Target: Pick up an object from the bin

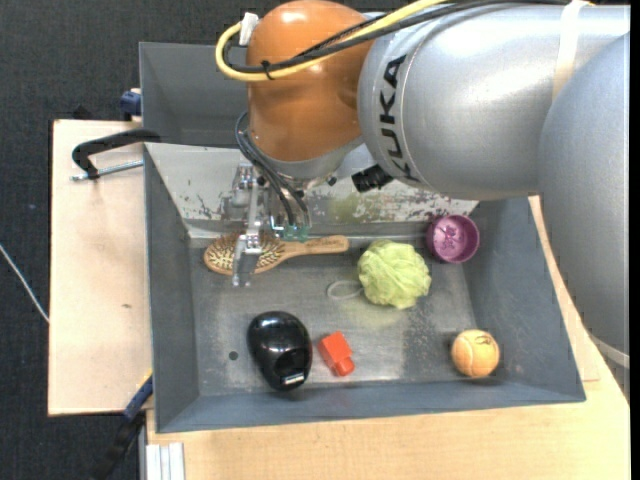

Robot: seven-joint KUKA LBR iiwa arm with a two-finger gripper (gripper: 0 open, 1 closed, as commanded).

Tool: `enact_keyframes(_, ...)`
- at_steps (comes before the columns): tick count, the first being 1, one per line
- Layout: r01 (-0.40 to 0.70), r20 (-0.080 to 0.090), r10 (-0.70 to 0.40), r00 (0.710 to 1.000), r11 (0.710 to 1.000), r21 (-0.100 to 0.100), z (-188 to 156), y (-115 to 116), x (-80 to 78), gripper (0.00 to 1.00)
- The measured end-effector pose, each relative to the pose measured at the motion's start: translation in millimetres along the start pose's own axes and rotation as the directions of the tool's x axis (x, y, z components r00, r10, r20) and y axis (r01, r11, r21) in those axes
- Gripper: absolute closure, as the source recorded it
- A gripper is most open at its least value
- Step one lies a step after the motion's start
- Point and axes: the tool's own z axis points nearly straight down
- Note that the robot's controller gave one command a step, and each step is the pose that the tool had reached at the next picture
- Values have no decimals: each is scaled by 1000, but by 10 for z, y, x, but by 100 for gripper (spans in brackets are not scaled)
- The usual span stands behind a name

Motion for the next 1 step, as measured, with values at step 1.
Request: enact_keyframes(1,-3,8,3,1000,1000,-2,-48,-13,-20,0)
